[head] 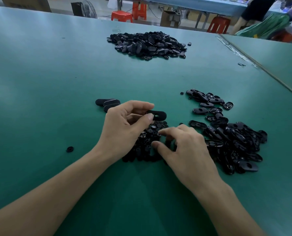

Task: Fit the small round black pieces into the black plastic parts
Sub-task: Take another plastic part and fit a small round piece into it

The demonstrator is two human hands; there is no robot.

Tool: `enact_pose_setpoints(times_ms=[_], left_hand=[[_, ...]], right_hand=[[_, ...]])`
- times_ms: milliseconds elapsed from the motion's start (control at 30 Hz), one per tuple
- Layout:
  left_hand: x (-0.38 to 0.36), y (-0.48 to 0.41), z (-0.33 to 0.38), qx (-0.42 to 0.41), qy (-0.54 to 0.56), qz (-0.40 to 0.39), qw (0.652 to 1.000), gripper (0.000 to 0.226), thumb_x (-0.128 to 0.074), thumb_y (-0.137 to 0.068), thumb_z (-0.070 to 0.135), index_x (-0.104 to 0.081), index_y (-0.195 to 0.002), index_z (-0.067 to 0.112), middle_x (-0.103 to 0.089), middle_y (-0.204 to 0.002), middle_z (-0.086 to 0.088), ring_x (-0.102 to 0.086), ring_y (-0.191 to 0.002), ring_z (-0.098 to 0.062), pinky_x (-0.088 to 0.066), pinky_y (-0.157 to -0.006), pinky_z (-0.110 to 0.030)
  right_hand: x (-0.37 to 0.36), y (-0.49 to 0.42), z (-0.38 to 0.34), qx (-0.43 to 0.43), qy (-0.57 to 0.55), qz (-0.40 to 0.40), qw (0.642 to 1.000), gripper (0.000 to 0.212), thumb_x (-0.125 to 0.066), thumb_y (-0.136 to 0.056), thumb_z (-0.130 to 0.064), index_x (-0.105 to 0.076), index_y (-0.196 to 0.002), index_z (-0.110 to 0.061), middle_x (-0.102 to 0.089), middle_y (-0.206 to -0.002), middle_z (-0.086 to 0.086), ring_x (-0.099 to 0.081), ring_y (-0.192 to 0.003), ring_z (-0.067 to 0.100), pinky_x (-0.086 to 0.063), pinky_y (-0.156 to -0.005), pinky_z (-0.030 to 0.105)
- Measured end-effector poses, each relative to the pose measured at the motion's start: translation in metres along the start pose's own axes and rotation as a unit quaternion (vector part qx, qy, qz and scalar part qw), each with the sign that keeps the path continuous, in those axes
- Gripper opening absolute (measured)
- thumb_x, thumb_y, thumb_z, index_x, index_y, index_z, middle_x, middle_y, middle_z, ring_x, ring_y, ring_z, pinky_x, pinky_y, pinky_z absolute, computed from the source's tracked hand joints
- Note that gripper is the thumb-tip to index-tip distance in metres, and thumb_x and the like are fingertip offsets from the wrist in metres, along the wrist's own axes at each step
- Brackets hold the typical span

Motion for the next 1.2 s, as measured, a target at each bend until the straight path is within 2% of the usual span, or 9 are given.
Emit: enact_pose_setpoints(times_ms=[167, 433, 533, 600, 733, 867, 967, 1100, 1200], left_hand=[[0.000, 0.000, 0.000, -0.002, 0.002, 0.001, 1.000, 0.022, -0.070, -0.088, -0.004, -0.072, -0.096, 0.017, -0.075, -0.079, 0.007, -0.074, -0.073, -0.011, -0.056, -0.071, -0.019], [0.002, -0.001, -0.005, 0.006, 0.025, 0.008, 1.000, 0.021, -0.069, -0.089, -0.004, -0.071, -0.096, 0.016, -0.075, -0.079, 0.007, -0.076, -0.075, -0.018, -0.056, -0.069, -0.019], [0.002, 0.000, -0.006, 0.009, 0.025, 0.007, 1.000, 0.021, -0.069, -0.089, -0.004, -0.071, -0.096, 0.015, -0.075, -0.081, 0.006, -0.076, -0.077, -0.020, -0.058, -0.069, -0.021], [0.003, 0.000, -0.006, 0.010, 0.019, 0.007, 1.000, 0.022, -0.071, -0.088, -0.003, -0.072, -0.096, 0.018, -0.076, -0.083, 0.005, -0.077, -0.078, -0.021, -0.059, -0.071, -0.024], [0.001, 0.002, -0.001, 0.000, -0.029, 0.001, 1.000, 0.019, -0.074, -0.081, 0.012, -0.076, -0.092, 0.028, -0.078, -0.084, 0.005, -0.076, -0.077, -0.018, -0.062, -0.076, -0.033], [-0.003, 0.005, 0.002, -0.013, -0.054, -0.001, 0.998, 0.018, -0.073, -0.079, 0.016, -0.075, -0.092, 0.028, -0.078, -0.084, 0.005, -0.076, -0.079, -0.015, -0.061, -0.080, -0.037], [-0.003, 0.006, 0.005, -0.022, -0.068, 0.000, 0.997, 0.020, -0.073, -0.079, 0.014, -0.074, -0.093, 0.029, -0.077, -0.085, 0.007, -0.076, -0.079, -0.012, -0.061, -0.080, -0.033], [-0.005, 0.008, 0.010, -0.039, -0.087, -0.007, 0.995, 0.027, -0.076, -0.082, 0.004, -0.075, -0.093, 0.028, -0.077, -0.085, 0.008, -0.075, -0.078, -0.009, -0.060, -0.076, -0.024], [-0.007, 0.009, 0.013, -0.046, -0.079, -0.013, 0.996, 0.023, -0.076, -0.080, 0.010, -0.075, -0.092, 0.029, -0.077, -0.085, 0.010, -0.075, -0.078, -0.007, -0.058, -0.074, -0.020]], right_hand=[[-0.001, -0.001, -0.003, -0.002, 0.019, -0.002, 1.000, 0.015, -0.067, -0.091, -0.038, -0.075, -0.101, -0.029, -0.058, -0.089, -0.008, -0.050, -0.092, 0.013, -0.042, -0.078, 0.027], [0.004, -0.001, -0.002, 0.006, -0.029, 0.036, 0.999, 0.009, -0.062, -0.096, -0.027, -0.071, -0.094, -0.025, -0.063, -0.086, -0.011, -0.056, -0.085, 0.012, -0.047, -0.076, 0.031], [0.010, -0.001, 0.001, 0.005, -0.087, 0.067, 0.994, 0.009, -0.059, -0.099, -0.021, -0.064, -0.091, -0.022, -0.061, -0.078, -0.013, -0.056, -0.072, 0.006, -0.044, -0.066, 0.021], [0.018, -0.001, 0.001, 0.007, -0.111, 0.099, 0.989, 0.009, -0.060, -0.099, -0.018, -0.064, -0.091, -0.022, -0.062, -0.076, -0.014, -0.058, -0.071, 0.007, -0.042, -0.063, 0.016], [0.027, 0.000, 0.003, 0.009, -0.169, 0.129, 0.977, 0.016, -0.064, -0.096, -0.013, -0.072, -0.108, -0.020, -0.071, -0.088, -0.013, -0.066, -0.084, 0.003, -0.050, -0.076, 0.015], [0.027, 0.000, 0.006, 0.006, -0.203, 0.130, 0.971, 0.016, -0.068, -0.093, -0.010, -0.075, -0.101, -0.022, -0.071, -0.081, -0.015, -0.068, -0.077, 0.004, -0.054, -0.072, 0.022], [0.029, 0.001, 0.006, 0.010, -0.229, 0.139, 0.963, 0.013, -0.070, -0.091, -0.013, -0.075, -0.096, -0.024, -0.071, -0.080, -0.014, -0.068, -0.074, 0.008, -0.055, -0.066, 0.026], [0.033, 0.002, 0.007, -0.001, -0.256, 0.159, 0.954, 0.017, -0.075, -0.086, -0.014, -0.077, -0.092, -0.030, -0.069, -0.086, -0.011, -0.066, -0.079, 0.009, -0.051, -0.069, 0.019], [0.028, 0.001, 0.012, -0.024, -0.318, 0.148, 0.936, 0.016, -0.076, -0.086, -0.012, -0.078, -0.090, -0.027, -0.073, -0.078, -0.008, -0.068, -0.070, 0.011, -0.056, -0.066, 0.028]])
Point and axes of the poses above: each hand's wrist, its own y-axis away from the middle knuckle, its own x-axis out of the back of the hand, z = x × y, the point moved 10 cm from there along -y, towards the middle knuckle
